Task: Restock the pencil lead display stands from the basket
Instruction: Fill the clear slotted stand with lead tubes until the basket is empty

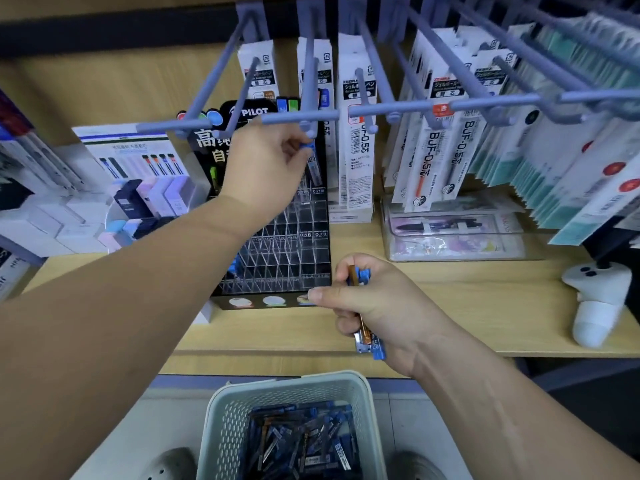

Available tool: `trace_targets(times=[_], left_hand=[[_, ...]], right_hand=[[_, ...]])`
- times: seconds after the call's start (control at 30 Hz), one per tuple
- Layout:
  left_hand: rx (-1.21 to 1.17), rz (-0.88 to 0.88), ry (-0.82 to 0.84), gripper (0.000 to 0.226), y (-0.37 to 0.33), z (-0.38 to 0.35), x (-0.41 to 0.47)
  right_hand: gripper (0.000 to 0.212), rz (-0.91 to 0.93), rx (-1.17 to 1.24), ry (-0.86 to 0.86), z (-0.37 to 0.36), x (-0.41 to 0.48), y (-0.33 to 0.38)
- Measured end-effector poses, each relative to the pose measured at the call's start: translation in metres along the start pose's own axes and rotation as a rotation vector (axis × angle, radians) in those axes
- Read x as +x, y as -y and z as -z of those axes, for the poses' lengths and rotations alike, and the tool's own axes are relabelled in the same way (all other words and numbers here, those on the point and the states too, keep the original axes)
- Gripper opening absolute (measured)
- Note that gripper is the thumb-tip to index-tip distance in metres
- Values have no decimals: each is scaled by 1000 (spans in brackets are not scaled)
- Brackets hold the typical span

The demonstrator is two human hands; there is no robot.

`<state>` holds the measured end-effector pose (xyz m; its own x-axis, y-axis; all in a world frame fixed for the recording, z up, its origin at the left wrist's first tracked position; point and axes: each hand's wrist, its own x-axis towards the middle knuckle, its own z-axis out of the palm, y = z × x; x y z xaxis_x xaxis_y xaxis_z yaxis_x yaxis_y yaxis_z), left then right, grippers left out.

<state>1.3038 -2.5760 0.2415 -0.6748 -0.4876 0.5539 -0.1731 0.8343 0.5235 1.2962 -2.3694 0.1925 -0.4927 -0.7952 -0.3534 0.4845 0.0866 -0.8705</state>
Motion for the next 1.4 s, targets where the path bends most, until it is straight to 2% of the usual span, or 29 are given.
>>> trace_targets(times=[0.2,0.37,0.47,0.57,0.7,0.8,0.9,1.07,1.23,1.4], left_hand=[[230,-269,25,8,12,-11,0],[354,-266,24,12,20,-15,-1],[292,-233,33,20,18,-5,-9],[116,-8,105,9,3,16,-37],[-289,529,436,24,-22,45,-98],[-432,659,593,22,-40,63,-135],[-514,707,518,14,-50,71,-153],[-505,674,293,17,-52,76,-165],[-466,644,232,13,-46,82,-166],[-451,627,194,15,-36,86,-168]], right_hand=[[40,9,-1,4,0,2,-3],[40,12,12,-5,1,3,-2],[39,25,59,-42,0,4,0],[39,58,245,-102,-4,9,0],[33,83,464,-176,-15,12,1],[30,90,492,-185,-29,10,0],[28,83,446,-187,-49,7,-4],[30,83,385,-256,-77,2,-12],[27,35,385,-292,-86,2,-11],[40,-30,544,-363,-97,11,-12]])
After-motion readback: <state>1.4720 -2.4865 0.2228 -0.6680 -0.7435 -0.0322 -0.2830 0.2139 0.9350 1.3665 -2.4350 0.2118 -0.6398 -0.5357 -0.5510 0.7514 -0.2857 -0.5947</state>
